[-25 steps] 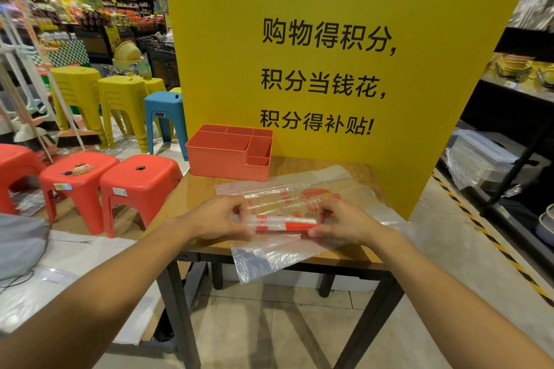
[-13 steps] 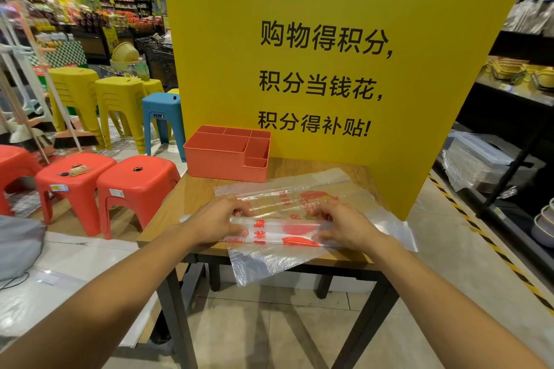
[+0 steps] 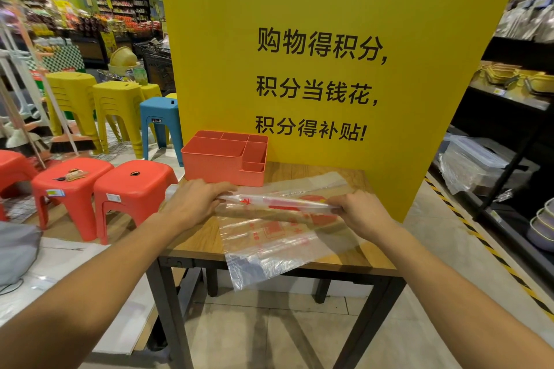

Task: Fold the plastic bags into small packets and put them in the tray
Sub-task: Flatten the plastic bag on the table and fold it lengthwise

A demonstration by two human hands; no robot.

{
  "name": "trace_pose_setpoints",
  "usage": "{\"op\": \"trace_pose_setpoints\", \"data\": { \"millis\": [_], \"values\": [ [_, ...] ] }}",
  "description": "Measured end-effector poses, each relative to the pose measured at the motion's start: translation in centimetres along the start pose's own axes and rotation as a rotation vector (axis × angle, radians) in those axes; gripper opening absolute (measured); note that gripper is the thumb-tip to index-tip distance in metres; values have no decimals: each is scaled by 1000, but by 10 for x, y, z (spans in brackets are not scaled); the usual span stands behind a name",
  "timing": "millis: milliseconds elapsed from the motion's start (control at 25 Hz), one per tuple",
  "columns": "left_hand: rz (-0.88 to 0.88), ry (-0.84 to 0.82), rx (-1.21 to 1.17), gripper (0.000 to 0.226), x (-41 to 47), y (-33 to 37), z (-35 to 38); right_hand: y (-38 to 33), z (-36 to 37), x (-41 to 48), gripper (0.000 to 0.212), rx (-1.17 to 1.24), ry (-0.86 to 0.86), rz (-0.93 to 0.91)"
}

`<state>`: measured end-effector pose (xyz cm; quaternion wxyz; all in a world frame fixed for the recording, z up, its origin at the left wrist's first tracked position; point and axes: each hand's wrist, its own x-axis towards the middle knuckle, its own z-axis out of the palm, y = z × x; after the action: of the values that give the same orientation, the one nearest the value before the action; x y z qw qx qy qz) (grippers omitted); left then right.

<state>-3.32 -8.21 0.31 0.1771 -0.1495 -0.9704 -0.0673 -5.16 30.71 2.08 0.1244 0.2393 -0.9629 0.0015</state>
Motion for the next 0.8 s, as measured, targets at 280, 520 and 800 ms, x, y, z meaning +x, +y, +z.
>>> {"op": "trace_pose_setpoints", "data": {
  "millis": [280, 520, 800],
  "values": [
    [20, -331, -202, 53, -31, 20, 27, -27, 47, -30, 40, 263, -95, 37],
    [0, -340, -253, 63, 4, 84, 50, -68, 45, -11, 68, 317, -165, -19],
    [-38, -412, -35, 62, 5, 86, 77, -97, 76, 1, 99, 243, -231, -60]
  ]
}}
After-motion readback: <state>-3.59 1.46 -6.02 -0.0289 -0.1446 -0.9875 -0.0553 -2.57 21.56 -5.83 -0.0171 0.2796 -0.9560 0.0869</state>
